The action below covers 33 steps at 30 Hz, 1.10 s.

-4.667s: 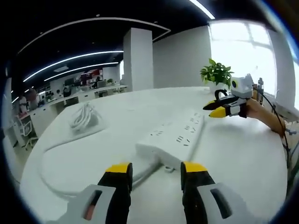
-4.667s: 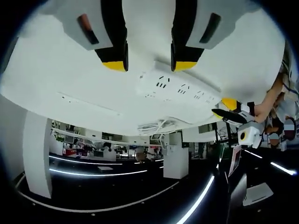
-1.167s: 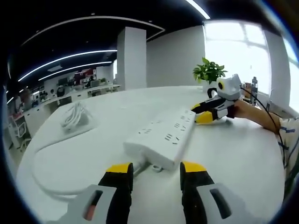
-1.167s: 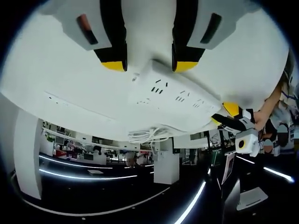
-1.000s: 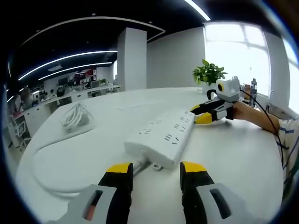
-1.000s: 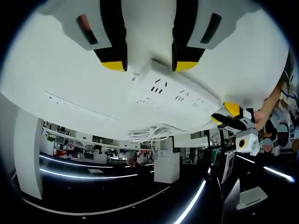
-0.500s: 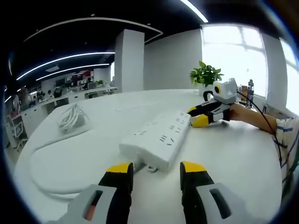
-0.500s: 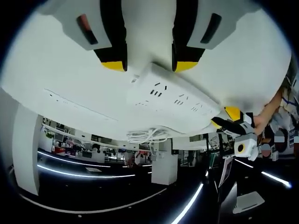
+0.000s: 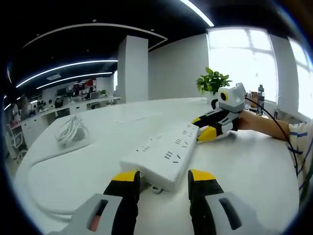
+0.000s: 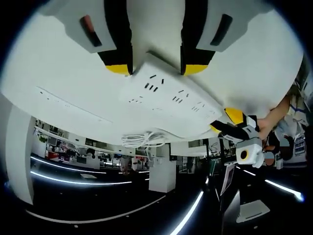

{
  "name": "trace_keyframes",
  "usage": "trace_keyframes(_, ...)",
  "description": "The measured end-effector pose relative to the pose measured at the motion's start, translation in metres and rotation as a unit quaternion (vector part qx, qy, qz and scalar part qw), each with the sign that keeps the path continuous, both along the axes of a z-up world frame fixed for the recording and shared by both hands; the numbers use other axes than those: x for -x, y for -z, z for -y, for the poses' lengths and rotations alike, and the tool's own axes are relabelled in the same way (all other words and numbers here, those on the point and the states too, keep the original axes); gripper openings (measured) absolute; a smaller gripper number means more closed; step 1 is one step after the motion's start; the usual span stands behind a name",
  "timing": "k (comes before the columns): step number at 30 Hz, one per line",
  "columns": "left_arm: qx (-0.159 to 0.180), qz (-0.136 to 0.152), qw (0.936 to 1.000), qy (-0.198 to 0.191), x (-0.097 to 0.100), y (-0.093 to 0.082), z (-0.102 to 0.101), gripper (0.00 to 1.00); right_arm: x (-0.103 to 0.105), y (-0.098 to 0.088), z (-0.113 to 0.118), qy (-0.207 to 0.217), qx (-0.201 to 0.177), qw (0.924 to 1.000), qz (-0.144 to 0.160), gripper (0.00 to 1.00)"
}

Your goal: Straighten the power strip on the desk, plug the charger into it

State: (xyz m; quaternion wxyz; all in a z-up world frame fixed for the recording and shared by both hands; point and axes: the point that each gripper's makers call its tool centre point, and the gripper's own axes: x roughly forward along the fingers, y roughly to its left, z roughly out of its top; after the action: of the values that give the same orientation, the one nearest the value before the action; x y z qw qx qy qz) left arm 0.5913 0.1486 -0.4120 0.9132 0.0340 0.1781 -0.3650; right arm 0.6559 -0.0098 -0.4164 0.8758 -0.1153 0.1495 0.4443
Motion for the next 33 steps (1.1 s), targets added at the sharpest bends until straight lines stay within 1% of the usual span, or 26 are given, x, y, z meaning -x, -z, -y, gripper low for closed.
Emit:
trace_keyframes(5,0.001,0.001,1.0000,-0.001,0.001,0.001,0.001,0.39,0.001,0.000,0.001,0.000,-0.005,1.0000,0.001,0.39)
trace_keyframes(10,0.004,-0.001,1.0000,0.007,0.008,0.000,0.004,0.37,0.002,0.001,0.000,0.001,-0.006,1.0000,0.001,0.39)
trace_keyframes(14,0.009,-0.002,0.9999,0.005,0.000,-0.003,-0.003,0.36,0.002,0.001,0.000,0.002,-0.005,1.0000,0.003,0.39)
trace_keyframes(16,0.011,-0.003,0.9999,0.004,-0.002,-0.004,-0.005,0.34,0.002,0.001,0.001,0.002,-0.006,1.0000,0.005,0.39)
trace_keyframes(20,0.016,-0.006,0.9999,0.003,-0.001,-0.003,-0.005,0.32,0.002,0.001,0.001,0.002,-0.002,1.0000,0.008,0.38)
trace_keyframes(26,0.008,0.002,1.0000,-0.001,-0.003,-0.003,-0.006,0.32,0.003,0.002,0.001,-0.001,0.017,0.9997,0.021,0.37)
trace_keyframes(33,0.004,0.006,1.0000,0.001,0.000,-0.001,-0.003,0.33,0.003,0.002,0.000,0.004,0.013,0.9998,0.016,0.37)
